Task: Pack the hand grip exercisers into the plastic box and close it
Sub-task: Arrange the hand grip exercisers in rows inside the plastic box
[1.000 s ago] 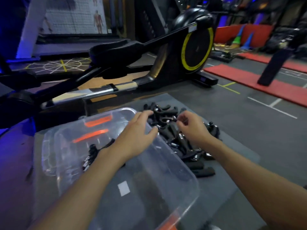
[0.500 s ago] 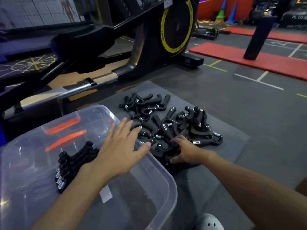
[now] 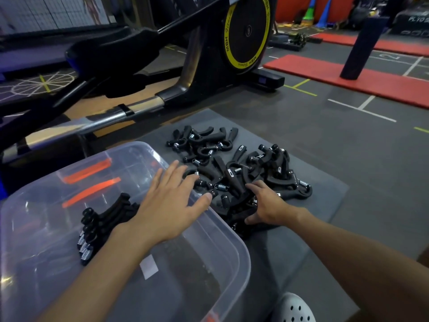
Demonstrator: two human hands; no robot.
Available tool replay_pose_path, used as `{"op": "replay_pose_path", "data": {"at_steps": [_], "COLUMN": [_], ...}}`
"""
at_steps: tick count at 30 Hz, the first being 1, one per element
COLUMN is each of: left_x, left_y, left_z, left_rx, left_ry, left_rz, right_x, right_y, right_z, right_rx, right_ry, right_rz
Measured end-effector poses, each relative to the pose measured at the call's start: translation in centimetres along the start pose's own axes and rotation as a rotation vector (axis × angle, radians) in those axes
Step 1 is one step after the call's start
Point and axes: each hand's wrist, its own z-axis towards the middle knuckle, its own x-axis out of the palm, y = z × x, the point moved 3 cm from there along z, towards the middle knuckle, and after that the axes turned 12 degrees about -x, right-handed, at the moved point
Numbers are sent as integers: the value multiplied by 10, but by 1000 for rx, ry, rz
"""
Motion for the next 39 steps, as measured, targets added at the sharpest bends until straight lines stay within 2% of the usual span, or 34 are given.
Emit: {"op": "replay_pose_path", "data": {"at_steps": [9, 15, 20, 23, 29, 32, 34, 37, 39], "left_x": [-5, -44, -87, -106, -116, -118, -115, -103, -94], "left_y": [1, 1, 15, 28, 72, 96, 112, 135, 148], "left_z": [1, 3, 0, -9, -38, -56, -68, -82, -89], "left_rx": [-7, -54, -87, -89, -149, -190, -210, -234, -234], "left_ry": [-12, -123, -252, -218, -232, -259, -281, -296, -292], "left_rz": [-112, -427, -676, -777, -769, -798, -787, -726, -747], "right_x": [-53, -108, -130, -129, -106, -88, -78, -63, -47], "right_y": [38, 97, 160, 190, 236, 252, 265, 282, 289], "right_z": [-12, -13, -23, -28, -20, -7, 3, 19, 31], "right_rx": [-151, -340, -531, -633, -781, -754, -696, -482, -371], "right_ry": [-222, -422, -425, -420, -397, -316, -306, -349, -314], "right_rz": [-196, -177, -250, -271, -315, -256, -75, 266, 435]}}
